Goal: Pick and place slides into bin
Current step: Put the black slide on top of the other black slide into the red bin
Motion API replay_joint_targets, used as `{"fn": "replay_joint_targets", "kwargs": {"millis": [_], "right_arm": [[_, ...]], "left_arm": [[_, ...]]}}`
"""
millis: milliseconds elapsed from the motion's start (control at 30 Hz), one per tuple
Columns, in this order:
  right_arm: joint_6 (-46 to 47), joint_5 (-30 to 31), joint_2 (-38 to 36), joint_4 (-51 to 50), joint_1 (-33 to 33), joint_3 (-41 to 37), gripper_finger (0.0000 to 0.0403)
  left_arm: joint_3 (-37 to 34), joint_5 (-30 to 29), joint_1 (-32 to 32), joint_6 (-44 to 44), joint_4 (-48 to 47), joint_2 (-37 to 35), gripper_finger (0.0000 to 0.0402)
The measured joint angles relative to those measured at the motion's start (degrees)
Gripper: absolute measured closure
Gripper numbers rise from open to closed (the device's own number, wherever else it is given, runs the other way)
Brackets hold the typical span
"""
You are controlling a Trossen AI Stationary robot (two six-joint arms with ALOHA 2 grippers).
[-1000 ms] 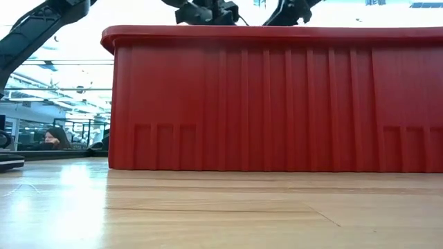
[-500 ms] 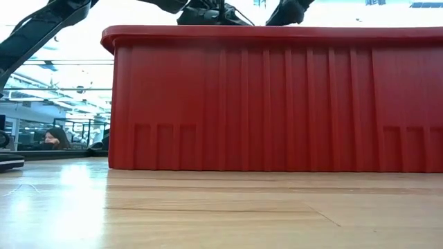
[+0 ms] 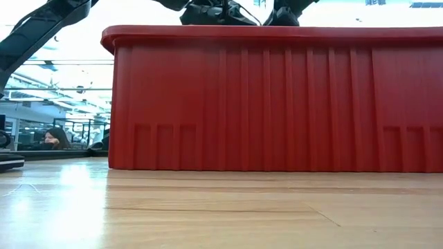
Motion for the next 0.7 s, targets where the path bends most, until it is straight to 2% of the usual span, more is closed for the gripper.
{"fn": "replay_joint_targets", "kwargs": {"millis": [100,233,267,367,433,500,700], "right_arm": [[0.1,0.2,0.0,-0.5,0.0,0.0,0.0275],[-1.7,0.1,0.0,-0.8,0.0,0.0,0.0376],[-2.5,0.2,0.0,-0.8,0.0,-0.1,0.0387],[-1.9,0.4,0.1,-1.1,0.0,-0.1,0.0394],[-1.3,0.8,-0.1,-1.8,0.0,-0.1,0.0398],[-0.7,1.1,-0.6,-3.1,0.0,-0.2,0.0399],[2.1,2.0,-4.3,-10.2,1.9,-0.3,0.0401]], "left_arm": [[0.0,0.1,0.1,-0.1,-0.1,0.0,0.0400],[0.0,1.1,0.1,-0.3,-0.1,0.0,0.0398],[0.0,1.2,0.1,-0.3,-0.1,0.0,0.0398],[0.0,0.4,0.1,0.4,-0.5,0.0,0.0398],[0.0,-4.1,0.0,0.1,-1.6,0.0,0.0387],[0.0,-7.2,0.4,0.3,-3.0,-0.2,0.0369],[0.1,-6.6,3.0,2.3,-3.3,-2.4,0.0296]]}}
